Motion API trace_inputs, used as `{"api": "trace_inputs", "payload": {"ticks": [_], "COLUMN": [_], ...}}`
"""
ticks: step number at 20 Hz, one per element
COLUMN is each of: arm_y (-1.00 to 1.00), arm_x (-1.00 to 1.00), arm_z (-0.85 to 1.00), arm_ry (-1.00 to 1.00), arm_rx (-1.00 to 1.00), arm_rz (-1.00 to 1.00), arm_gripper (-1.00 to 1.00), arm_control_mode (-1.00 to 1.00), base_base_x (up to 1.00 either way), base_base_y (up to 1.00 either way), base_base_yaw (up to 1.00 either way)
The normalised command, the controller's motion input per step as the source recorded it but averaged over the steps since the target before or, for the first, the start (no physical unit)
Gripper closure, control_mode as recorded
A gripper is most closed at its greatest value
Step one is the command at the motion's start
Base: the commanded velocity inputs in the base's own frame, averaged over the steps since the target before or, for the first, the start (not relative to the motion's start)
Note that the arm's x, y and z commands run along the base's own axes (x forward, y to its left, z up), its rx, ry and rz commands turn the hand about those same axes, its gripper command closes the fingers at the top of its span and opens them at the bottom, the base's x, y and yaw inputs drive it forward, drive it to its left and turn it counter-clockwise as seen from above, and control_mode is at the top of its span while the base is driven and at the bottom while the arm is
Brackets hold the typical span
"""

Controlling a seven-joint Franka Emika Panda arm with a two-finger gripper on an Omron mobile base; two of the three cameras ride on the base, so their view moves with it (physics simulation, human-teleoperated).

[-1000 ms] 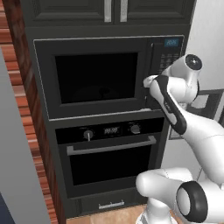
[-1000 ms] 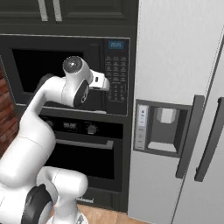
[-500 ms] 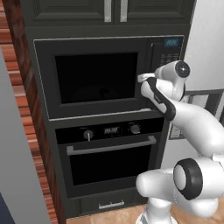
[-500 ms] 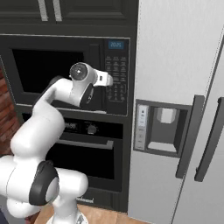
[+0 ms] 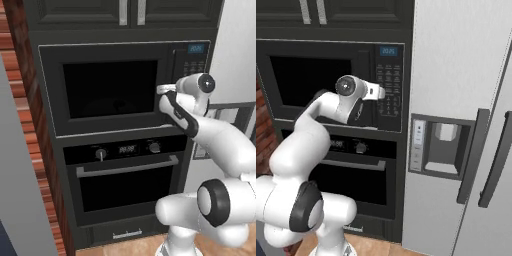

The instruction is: Open the microwave door.

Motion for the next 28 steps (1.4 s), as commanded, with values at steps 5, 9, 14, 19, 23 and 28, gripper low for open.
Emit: {"api": "trace_inputs", "payload": {"ticks": [5, 9, 14, 19, 23, 28], "arm_y": [0.00, 0.06, 0.16, 0.29, 0.38, 0.33], "arm_x": [-0.77, -0.97, -1.00, -1.00, -1.00, -0.99], "arm_z": [0.12, 0.50, 0.72, 0.79, 0.88, 0.55], "arm_ry": [-0.03, 0.00, 0.00, 0.00, 0.00, 0.00], "arm_rx": [0.00, 0.00, 0.00, 0.00, -0.03, -0.08], "arm_rz": [0.00, 0.00, 0.00, 0.00, 0.00, 0.00], "arm_gripper": [1.00, 1.00, 1.00, 1.00, -1.00, -1.00], "arm_control_mode": [-1.00, -1.00, -1.00, -1.00, -1.00, -1.00], "base_base_x": [0.00, 0.00, 0.00, 0.00, 0.00, 0.00], "base_base_y": [0.00, 0.00, 0.00, 0.00, 0.00, 0.00], "base_base_yaw": [0.00, 0.00, 0.00, 0.00, 0.00, 0.00]}}
